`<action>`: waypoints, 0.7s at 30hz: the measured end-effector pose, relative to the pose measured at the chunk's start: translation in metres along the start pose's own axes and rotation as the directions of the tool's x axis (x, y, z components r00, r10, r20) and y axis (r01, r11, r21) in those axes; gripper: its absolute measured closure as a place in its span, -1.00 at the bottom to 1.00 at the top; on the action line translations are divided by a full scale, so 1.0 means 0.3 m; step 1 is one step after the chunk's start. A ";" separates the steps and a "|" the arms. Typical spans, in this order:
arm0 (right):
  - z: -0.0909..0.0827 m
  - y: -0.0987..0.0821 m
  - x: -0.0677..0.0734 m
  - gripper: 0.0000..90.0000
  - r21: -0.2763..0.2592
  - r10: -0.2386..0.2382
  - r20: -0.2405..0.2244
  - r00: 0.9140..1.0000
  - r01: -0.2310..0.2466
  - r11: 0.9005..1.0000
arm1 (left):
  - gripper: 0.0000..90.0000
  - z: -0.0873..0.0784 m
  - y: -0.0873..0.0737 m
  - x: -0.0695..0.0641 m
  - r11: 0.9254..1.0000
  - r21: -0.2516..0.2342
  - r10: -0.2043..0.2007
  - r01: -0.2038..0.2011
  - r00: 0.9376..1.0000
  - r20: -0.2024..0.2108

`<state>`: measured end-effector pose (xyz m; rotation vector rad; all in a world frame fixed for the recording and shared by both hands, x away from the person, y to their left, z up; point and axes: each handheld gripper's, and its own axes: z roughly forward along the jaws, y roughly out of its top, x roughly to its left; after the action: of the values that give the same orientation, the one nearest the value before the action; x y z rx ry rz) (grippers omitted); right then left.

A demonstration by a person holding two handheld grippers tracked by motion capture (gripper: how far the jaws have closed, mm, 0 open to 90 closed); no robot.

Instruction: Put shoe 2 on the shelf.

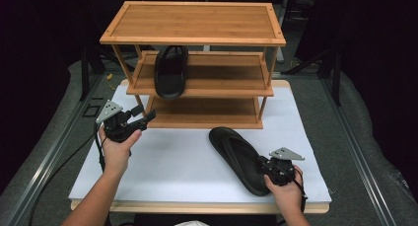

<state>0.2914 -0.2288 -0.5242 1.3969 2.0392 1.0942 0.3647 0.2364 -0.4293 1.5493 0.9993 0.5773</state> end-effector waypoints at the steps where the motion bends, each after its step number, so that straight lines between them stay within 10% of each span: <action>1: -0.001 0.000 -0.002 0.88 -0.001 0.013 -0.005 1.000 -0.013 1.000 | -0.04 0.001 -0.001 -0.001 1.000 -0.002 -0.003 0.003 1.000 -0.002; 21: -0.078 0.033 0.027 0.88 -0.128 0.023 -0.074 0.997 -0.032 0.991 | -0.04 0.001 -0.001 0.003 1.000 -0.005 -0.006 0.006 1.000 -0.006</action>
<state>0.2770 -0.2281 -0.5018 1.3427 1.9655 1.2811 0.3654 0.2369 -0.4298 1.5408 1.0060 0.5796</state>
